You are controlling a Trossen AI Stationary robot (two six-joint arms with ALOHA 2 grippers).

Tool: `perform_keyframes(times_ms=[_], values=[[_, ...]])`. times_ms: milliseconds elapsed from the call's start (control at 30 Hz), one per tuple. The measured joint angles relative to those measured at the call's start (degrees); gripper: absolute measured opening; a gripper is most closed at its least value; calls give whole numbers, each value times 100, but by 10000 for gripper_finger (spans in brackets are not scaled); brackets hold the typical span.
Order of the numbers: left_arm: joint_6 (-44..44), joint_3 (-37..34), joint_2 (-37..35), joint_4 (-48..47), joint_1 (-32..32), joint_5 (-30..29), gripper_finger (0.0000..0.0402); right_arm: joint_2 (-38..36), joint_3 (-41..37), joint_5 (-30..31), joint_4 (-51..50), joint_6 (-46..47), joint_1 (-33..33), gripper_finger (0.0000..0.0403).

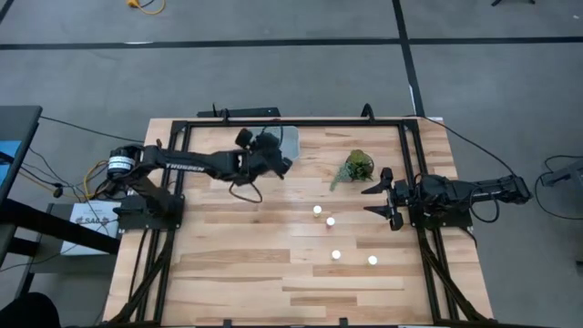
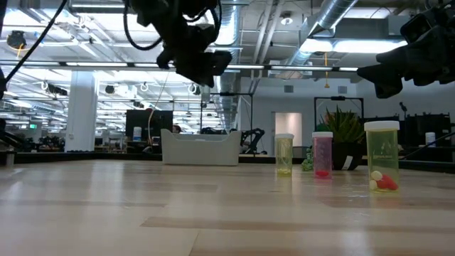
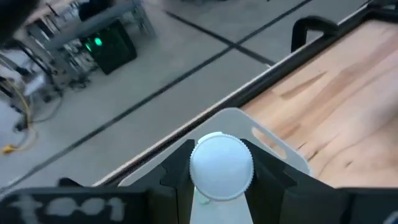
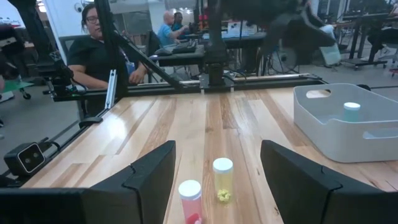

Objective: Pick and place pill bottles into a basket
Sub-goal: Put the green pill bottle into the gray container

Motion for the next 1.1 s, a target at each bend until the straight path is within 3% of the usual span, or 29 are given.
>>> perform_keyframes(times_ms=[367,667,800,1100], values=[[138,0,50,571,1153,2768,98,0,2,0,0,2,0,230],[245,2,145,692,1811,3949,98,0,2,-1,0,2,0,230],[289,57,563,720,1884,4253,98,0,0,-4,0,2,0,230],[618,810,1418,138,1971,4206,98,0,0,-9,0,2,2,230]])
